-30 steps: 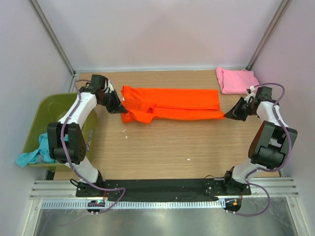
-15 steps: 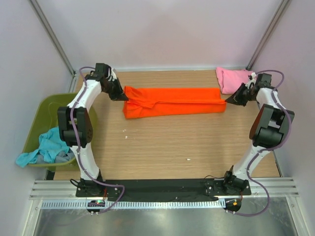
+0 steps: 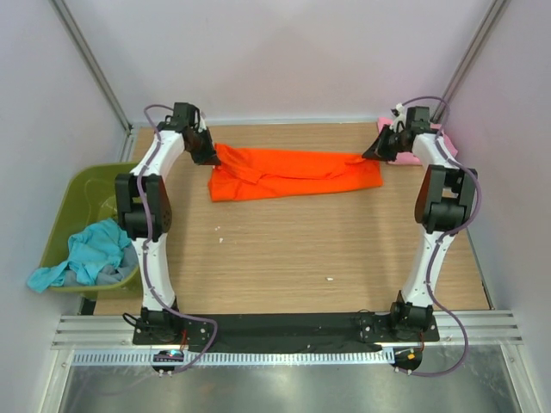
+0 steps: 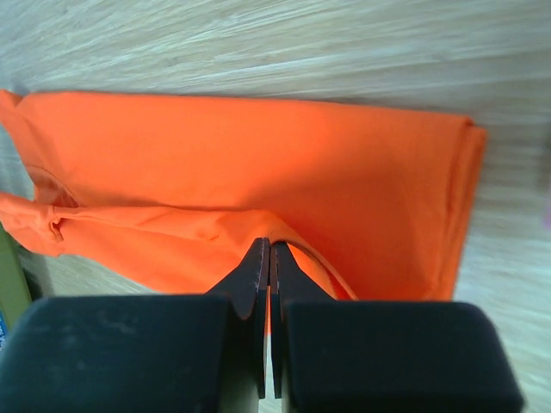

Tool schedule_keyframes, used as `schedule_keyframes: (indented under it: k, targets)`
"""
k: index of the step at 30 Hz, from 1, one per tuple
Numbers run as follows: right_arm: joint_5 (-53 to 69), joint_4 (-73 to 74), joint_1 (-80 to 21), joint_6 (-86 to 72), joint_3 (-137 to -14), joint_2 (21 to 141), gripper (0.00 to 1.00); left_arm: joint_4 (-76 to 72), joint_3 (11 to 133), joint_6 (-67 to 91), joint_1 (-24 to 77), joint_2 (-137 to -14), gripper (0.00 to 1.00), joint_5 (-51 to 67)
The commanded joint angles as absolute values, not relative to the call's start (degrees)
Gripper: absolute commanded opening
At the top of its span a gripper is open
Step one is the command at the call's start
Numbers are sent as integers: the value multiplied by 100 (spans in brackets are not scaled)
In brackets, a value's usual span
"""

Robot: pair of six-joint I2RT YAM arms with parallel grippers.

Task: Fold and stack the t-shirts
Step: Fold the tshirt

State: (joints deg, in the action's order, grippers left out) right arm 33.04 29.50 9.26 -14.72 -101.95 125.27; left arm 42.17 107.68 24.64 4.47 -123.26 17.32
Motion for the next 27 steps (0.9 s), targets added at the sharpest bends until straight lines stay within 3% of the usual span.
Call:
schedule_keyframes:
  k: [1, 13, 14, 15, 16, 18, 21, 27]
  targets:
    - [3226, 2751, 756, -1345, -10590, 12630, 1, 3973, 11214, 2303, 413, -12515, 0, 1240]
    - [2743, 2874, 870, -1169, -10451, 12340, 1, 3858, 11769, 2460, 431, -12692, 0, 861]
    - [2707, 2883, 879, -1160, -10407, 12322, 1, 3832, 11751, 2487, 431, -12691, 3, 853]
    - [2664, 2883, 879, -1143, -10380, 12322, 1, 3797, 11742, 2496, 439, -12683, 13, 809]
    - [2620, 2883, 879, -1099, -10354, 12322, 5, 3727, 11751, 2522, 448, -12683, 47, 687]
    - [2297, 2839, 879, -1090, -10345, 12322, 24, 3657, 11856, 2496, 510, -12761, 68, 502]
    - [1978, 2891, 870, -977, -10441, 12217, 45, 3595, 12242, 2233, 606, -12832, 78, 45]
    - [2363, 2979, 853, -931, -10556, 11813, 49, 3805, 12156, 2136, 650, -12384, 81, 165]
